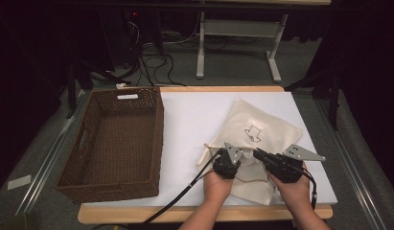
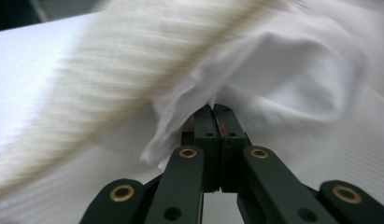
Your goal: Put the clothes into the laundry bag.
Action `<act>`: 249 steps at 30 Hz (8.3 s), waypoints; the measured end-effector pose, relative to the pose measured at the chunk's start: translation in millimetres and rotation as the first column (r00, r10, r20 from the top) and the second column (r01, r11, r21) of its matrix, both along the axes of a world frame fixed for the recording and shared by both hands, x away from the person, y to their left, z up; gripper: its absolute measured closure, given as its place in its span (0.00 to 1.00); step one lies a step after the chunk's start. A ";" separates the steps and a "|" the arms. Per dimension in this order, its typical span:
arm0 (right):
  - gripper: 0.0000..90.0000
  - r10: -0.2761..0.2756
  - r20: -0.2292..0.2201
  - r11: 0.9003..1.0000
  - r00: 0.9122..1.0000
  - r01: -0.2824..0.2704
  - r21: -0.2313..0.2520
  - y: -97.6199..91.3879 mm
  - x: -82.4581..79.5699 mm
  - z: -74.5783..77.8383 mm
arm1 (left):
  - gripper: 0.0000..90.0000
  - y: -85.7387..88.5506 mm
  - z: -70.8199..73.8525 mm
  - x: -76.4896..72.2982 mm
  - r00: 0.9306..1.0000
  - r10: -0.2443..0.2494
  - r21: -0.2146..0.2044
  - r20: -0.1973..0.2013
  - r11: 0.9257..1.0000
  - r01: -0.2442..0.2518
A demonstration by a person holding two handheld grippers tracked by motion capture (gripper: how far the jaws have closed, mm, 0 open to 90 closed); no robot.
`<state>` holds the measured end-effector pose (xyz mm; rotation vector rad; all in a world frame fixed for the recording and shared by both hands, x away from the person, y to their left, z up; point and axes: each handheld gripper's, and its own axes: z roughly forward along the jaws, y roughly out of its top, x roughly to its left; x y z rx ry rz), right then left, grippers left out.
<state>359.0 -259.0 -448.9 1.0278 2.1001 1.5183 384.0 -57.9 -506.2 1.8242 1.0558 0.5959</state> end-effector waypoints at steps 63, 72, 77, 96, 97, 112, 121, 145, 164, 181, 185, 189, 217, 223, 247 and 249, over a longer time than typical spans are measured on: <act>0.97 0.070 -0.058 0.993 0.996 -0.075 -0.093 14.2 -10.7 -15.3 | 1.00 41.6 -8.6 -13.4 1.000 -0.012 -0.007 -0.025 1.000 0.012; 0.97 0.065 -0.059 0.995 0.996 -0.069 -0.068 14.1 -9.2 -13.3 | 1.00 30.2 -4.2 -8.1 0.999 -0.041 -0.029 -0.021 0.999 0.041; 0.97 0.068 -0.062 0.995 0.996 -0.072 -0.063 14.3 -7.5 -13.6 | 0.95 26.7 -5.5 -5.3 0.999 -0.039 -0.030 -0.038 0.999 0.037; 0.96 0.098 -0.092 0.984 0.991 -0.110 -0.140 23.8 -11.0 -22.4 | 0.85 64.5 -10.5 -24.7 0.995 -0.055 0.008 -0.078 0.998 0.056; 0.96 0.098 -0.087 0.984 0.991 -0.110 -0.140 23.6 -10.8 -22.0 | 0.85 63.0 -10.6 -24.8 0.996 -0.052 0.003 -0.075 0.999 0.052; 0.96 0.093 -0.089 0.988 0.992 -0.102 -0.114 21.0 -10.1 -19.8 | 0.54 50.3 -6.2 -51.2 0.987 -0.160 -0.044 -0.029 0.986 0.159; 0.96 0.080 -0.064 0.995 0.995 -0.084 -0.061 14.3 -9.8 -11.8 | 0.99 10.7 -4.8 -29.7 0.986 -0.147 0.004 -0.084 0.989 0.148; 0.96 0.029 -0.065 1.000 0.997 -0.029 -0.010 5.0 -3.2 -9.1 | 0.81 -31.7 -4.2 0.7 0.981 -0.189 -0.061 -0.030 0.980 0.187; 0.96 0.033 -0.063 0.999 0.997 -0.034 -0.018 4.8 -3.9 -9.6 | 0.34 7.1 2.5 -31.0 0.973 -0.232 -0.064 -0.015 0.971 0.230; 0.96 0.032 -0.063 0.999 0.998 -0.033 -0.020 5.9 -3.9 -10.1 | 0.99 -2.4 -7.8 -13.2 0.976 -0.172 0.007 -0.131 0.985 0.175; 0.96 0.031 -0.063 0.999 0.998 -0.032 -0.018 5.3 -3.9 -9.8 | 0.98 -17.8 -11.5 -5.0 0.978 -0.156 0.016 -0.137 0.987 0.159; 0.97 0.031 -0.063 0.999 0.998 -0.033 -0.020 5.1 -3.5 -10.4 | 0.96 -24.5 -11.4 -2.0 0.979 -0.152 0.042 -0.136 0.986 0.159; 0.97 0.039 -0.079 0.998 0.996 -0.043 -0.043 8.2 -3.7 -13.9 | 0.48 -21.1 -11.5 -7.1 0.976 -0.170 0.047 -0.136 0.983 0.178; 0.97 0.039 -0.127 0.996 0.991 -0.048 -0.070 11.1 -0.3 -21.6 | 0.49 -18.8 -12.0 -11.3 0.975 -0.182 0.049 -0.127 0.981 0.189; 0.96 0.052 -0.302 0.954 0.952 -0.136 -0.267 26.0 5.8 -54.3 | 0.49 92.1 15.7 -79.7 0.984 -0.176 0.046 -0.026 0.983 0.177; 0.97 0.041 -0.307 0.935 0.951 -0.145 -0.325 29.1 3.8 -59.5 | 0.49 100.9 12.6 -80.1 0.988 -0.151 0.024 -0.029 0.988 0.152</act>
